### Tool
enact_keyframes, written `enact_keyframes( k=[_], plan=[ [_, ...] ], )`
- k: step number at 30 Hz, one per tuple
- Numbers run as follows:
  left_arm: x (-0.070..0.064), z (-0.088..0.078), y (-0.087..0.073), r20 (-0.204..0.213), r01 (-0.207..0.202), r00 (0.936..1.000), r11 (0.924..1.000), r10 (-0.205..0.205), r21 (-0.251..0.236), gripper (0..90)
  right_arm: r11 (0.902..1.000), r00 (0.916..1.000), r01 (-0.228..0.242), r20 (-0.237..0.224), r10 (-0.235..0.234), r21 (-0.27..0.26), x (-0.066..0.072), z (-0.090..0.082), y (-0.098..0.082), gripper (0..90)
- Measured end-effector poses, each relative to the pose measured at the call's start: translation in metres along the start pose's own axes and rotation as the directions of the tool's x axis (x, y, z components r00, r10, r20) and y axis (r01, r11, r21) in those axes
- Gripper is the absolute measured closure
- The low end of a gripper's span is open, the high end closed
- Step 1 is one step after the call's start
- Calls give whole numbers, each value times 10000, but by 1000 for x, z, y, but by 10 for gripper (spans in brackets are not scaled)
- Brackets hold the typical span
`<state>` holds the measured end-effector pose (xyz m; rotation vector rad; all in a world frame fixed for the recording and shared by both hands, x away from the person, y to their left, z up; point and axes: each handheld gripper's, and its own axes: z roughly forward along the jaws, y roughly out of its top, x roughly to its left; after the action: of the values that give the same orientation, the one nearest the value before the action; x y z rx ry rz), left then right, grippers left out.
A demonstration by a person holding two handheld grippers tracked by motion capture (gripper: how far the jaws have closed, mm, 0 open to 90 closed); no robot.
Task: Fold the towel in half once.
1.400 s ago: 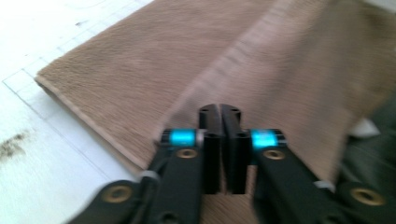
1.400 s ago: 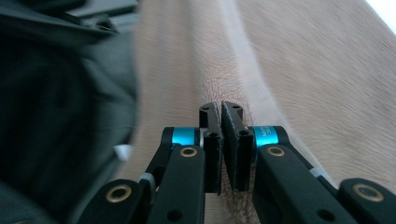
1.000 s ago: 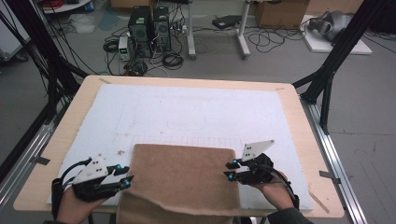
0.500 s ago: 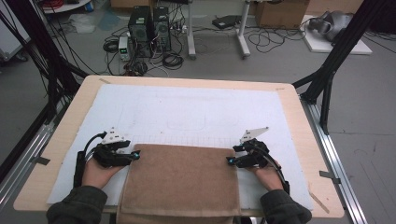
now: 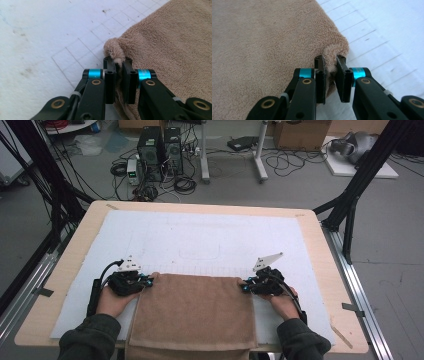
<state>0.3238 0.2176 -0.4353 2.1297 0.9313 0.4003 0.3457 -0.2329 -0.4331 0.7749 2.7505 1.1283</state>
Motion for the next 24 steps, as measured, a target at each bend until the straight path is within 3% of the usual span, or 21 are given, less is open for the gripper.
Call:
enact_keyframes(
  k=[2,4,8,13,19,21,23,24],
  plan=[
    [4,1,4,-166,163,9997,9994,-168,-305,833,9998,9998,-50,216,54,-202,-3,-2,3,808],
    [10,3,11,-208,247,9995,9994,-252,-262,834,9995,9993,-143,334,152,-292,-9,-5,9,809],
    [22,8,40,-569,217,9981,9981,-250,-572,835,9991,9967,-117,794,150,-415,-26,-16,31,810],
    [42,7,93,-1224,-51,9925,9957,-63,-924,836,9972,9878,-170,1534,281,-734,-56,-39,70,814],
    [66,-19,153,-1684,-206,9857,9854,-83,-1691,836,9905,9744,88,2237,223,-1374,-80,-71,123,815],
    [68,-22,157,-1808,-371,9835,9858,69,-1640,814,9877,9730,157,2301,207,-1554,-85,-76,135,768],
    [71,-19,152,-1533,11,9879,9895,-235,-1444,675,9863,9703,154,2406,248,-1640,-85,-71,135,650],
    [71,-17,146,-1431,64,9894,9904,-263,-1381,627,9877,9736,33,2261,324,-1560,-86,-67,133,626]
  ],
)
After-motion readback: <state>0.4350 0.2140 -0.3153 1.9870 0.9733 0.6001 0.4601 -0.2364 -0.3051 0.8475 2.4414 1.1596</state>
